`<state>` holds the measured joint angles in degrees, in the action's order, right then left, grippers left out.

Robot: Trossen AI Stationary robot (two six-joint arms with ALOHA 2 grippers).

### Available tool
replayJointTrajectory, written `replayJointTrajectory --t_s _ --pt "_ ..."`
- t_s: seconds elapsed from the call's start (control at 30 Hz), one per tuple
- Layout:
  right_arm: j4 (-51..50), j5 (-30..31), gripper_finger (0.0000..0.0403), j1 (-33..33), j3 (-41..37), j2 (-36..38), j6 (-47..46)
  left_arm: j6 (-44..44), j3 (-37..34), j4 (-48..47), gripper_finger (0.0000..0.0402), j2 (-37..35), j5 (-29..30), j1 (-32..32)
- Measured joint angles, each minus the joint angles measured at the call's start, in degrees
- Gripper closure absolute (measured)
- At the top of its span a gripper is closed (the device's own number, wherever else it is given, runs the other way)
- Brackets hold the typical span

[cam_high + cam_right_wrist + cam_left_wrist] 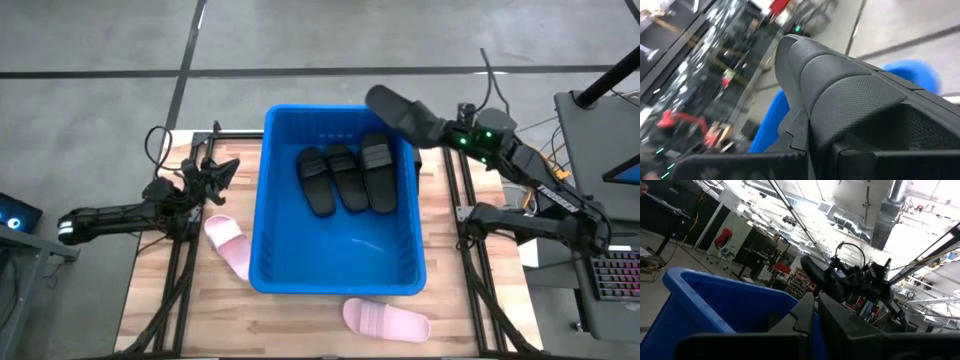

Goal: Pick and place slides into bin
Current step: Put the black slides into the blue organizer bin

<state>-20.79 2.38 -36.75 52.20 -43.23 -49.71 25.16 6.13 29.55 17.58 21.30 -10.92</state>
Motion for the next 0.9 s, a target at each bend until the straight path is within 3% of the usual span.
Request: replayJointTrajectory --t_s 0.23,0.37,0.47,0.7,0.9 --pt "0.00 -3.88 0.0391 1.00 3.30 -4.26 -2.35 -0.01 0.00 -0.20 0.0391 0.18 0.00 0.02" --pt "0.21 -15.10 0.0392 1.81 5.09 -7.25 -4.33 -0.01 0.00 -0.17 0.0391 0.40 0.00 0.00" --pt "-0.06 -19.82 0.0392 3.62 5.55 -9.57 -6.21 -0.01 0.00 0.02 0.0391 0.56 0.02 0.02" --pt "-2.65 -25.09 0.0392 10.10 5.27 -15.22 -11.45 -0.03 0.00 -0.18 0.0391 0.91 0.00 0.00" --pt "-2.23 -24.64 0.0392 16.89 5.54 -21.36 -15.58 -0.05 0.00 -0.08 0.0391 0.90 0.00 0.00"
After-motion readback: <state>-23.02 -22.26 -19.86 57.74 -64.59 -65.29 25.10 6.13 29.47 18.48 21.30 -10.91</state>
